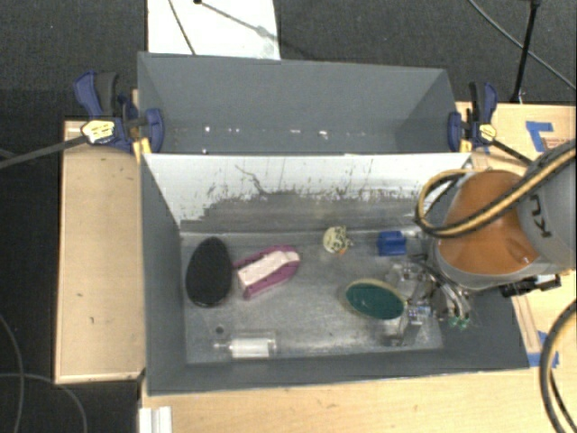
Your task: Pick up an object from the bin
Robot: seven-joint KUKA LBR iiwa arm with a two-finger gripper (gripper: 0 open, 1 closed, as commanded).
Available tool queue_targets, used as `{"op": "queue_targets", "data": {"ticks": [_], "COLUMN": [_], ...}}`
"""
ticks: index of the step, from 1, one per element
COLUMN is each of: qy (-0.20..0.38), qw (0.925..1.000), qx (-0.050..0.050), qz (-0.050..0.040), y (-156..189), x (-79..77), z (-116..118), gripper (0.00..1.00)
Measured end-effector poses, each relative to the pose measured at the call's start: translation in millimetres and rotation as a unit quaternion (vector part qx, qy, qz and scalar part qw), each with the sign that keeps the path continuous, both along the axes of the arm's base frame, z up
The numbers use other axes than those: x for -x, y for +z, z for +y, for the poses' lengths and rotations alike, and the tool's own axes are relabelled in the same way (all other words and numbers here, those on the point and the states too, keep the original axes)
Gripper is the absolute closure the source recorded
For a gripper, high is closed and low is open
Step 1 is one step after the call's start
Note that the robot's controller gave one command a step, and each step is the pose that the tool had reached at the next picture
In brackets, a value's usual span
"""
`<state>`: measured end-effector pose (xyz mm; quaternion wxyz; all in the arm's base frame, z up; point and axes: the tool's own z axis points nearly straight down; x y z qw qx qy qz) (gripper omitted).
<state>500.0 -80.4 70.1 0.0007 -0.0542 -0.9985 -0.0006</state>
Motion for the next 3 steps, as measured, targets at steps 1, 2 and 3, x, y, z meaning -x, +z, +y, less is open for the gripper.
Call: {"op": "queue_targets", "data": {"ticks": [1,2,3], "qy": [0.001,0.038,0.031], "qw": [1.0000,0.9992,0.9995], "qx": [0.000,0.003,0.002], "qz": [-0.0006,-0.0068,-0.0058], "y": [0,92,165], "x": [-0.5,-39.2,-19.0], "z": [-1,-54,-41], "gripper": [1.00,1.00,1.00]}}
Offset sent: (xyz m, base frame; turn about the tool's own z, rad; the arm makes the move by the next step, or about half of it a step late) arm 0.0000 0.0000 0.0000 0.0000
